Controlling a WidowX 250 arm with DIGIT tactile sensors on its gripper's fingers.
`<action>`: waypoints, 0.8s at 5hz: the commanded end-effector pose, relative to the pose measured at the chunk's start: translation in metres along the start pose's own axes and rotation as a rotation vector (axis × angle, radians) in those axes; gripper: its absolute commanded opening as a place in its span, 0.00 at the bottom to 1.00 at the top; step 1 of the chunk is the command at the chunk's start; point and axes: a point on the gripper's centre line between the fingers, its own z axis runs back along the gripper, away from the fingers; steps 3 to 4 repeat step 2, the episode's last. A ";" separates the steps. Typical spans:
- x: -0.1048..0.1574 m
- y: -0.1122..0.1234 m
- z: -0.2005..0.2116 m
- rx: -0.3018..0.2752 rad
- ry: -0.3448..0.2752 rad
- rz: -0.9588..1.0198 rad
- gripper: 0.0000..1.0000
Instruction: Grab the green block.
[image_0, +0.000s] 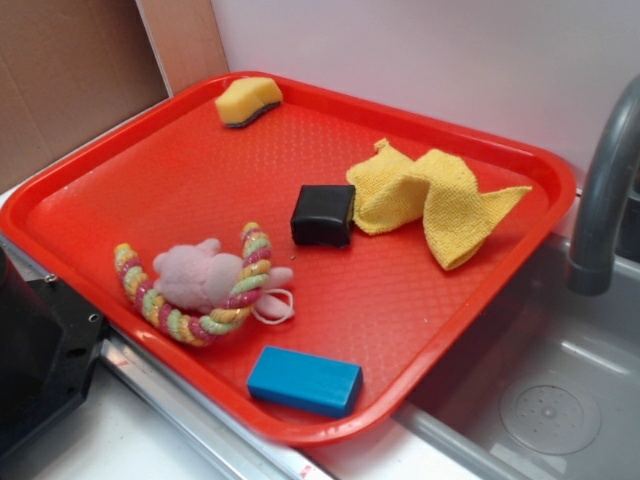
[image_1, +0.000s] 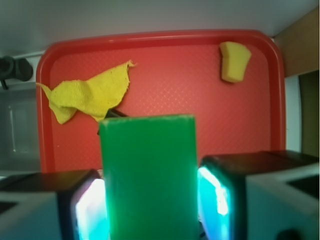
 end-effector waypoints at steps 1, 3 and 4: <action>-0.023 0.019 0.012 0.002 -0.056 -0.006 0.00; -0.030 0.020 0.010 0.016 -0.074 0.006 0.00; -0.030 0.020 0.010 0.016 -0.074 0.006 0.00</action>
